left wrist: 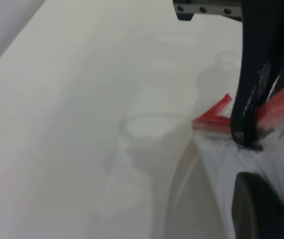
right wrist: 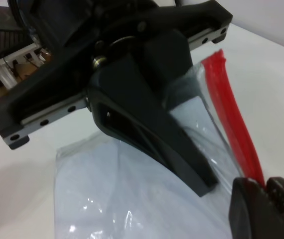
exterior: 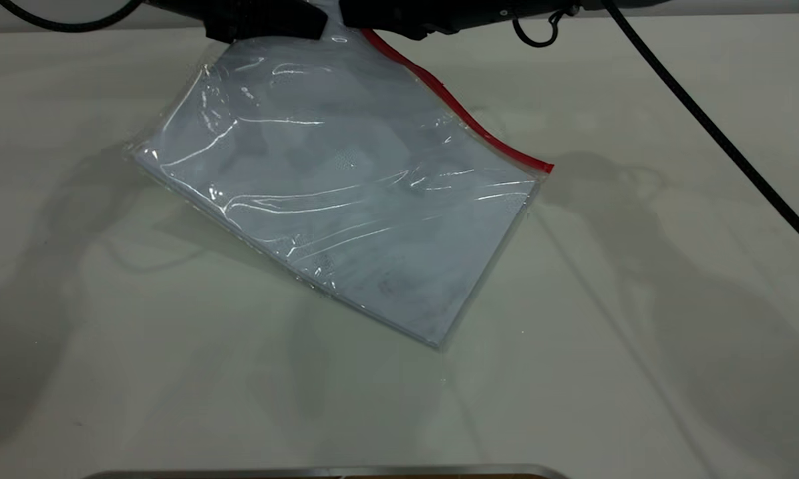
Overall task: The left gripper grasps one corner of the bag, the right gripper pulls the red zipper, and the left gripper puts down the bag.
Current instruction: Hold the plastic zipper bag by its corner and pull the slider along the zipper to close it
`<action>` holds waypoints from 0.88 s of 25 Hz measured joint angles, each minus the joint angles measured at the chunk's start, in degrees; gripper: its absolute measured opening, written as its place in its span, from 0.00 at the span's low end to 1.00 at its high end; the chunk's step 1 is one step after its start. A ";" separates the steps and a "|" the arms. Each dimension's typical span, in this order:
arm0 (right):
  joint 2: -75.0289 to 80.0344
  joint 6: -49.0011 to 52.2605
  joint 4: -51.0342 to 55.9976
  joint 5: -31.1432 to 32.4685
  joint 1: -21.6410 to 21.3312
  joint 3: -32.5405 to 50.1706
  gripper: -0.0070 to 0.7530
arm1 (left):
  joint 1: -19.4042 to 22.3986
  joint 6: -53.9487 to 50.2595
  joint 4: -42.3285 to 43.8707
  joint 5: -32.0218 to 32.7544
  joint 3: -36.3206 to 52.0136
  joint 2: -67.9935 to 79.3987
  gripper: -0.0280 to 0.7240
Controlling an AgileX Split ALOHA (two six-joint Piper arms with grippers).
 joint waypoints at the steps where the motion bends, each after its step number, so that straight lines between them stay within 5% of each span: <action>1: 0.05 0.00 0.00 0.26 -0.23 -0.05 0.06 | -0.04 0.00 -0.27 0.08 0.00 0.00 0.10; 22: 1.29 -1.70 -0.01 0.56 -2.13 -0.48 0.07 | 0.09 0.07 -5.24 1.41 0.48 -1.98 0.10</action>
